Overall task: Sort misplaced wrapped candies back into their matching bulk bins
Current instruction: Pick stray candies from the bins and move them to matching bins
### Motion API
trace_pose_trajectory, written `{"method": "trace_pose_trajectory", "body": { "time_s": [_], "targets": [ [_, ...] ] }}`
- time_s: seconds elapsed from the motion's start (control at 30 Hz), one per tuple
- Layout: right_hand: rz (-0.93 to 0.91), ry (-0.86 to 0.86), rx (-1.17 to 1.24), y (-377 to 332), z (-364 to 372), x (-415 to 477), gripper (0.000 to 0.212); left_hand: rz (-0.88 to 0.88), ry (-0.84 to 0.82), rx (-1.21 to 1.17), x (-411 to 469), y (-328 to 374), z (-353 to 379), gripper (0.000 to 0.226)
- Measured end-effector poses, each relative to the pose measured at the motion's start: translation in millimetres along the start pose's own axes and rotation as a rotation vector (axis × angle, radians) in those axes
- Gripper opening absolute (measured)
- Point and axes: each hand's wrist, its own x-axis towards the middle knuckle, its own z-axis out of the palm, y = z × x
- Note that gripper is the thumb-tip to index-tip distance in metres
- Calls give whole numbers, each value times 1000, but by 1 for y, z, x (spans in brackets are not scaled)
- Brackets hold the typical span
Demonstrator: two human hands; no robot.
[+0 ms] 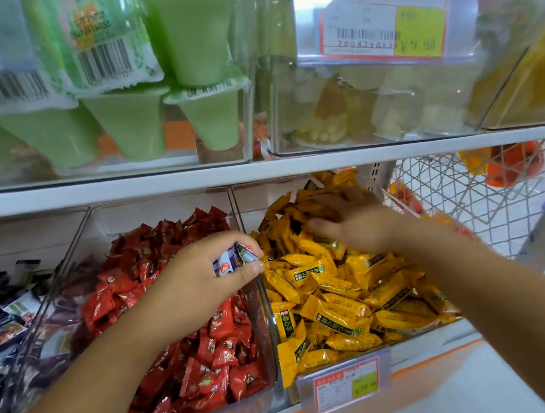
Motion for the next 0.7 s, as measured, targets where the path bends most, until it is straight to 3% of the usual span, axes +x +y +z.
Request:
{"method": "trace_pose_trajectory", "body": {
  "time_s": [0.13, 0.27, 0.4, 0.47, 0.6, 0.7],
  "targets": [
    [-2, 45, 25, -35, 28, 16, 65, -19, 5, 8, 0, 0, 1, 12],
    [-210, 69, 19, -75, 24, 11, 45, -26, 17, 24, -1, 1, -1, 9],
    [-288, 92, 182, -66, -2, 5, 41, -17, 4, 20, -4, 3, -1, 8],
    [-245, 136, 215, -44, -20, 3, 39, -18, 4, 18, -5, 3, -1, 7],
    [9, 151, 183, 5, -37, 6, 39, -16, 1, 15, -5, 5, 0, 11],
    [14, 225, 191, 9, -34, 18, 32, -29, 6, 19, -4, 6, 0, 11]
  ]
}}
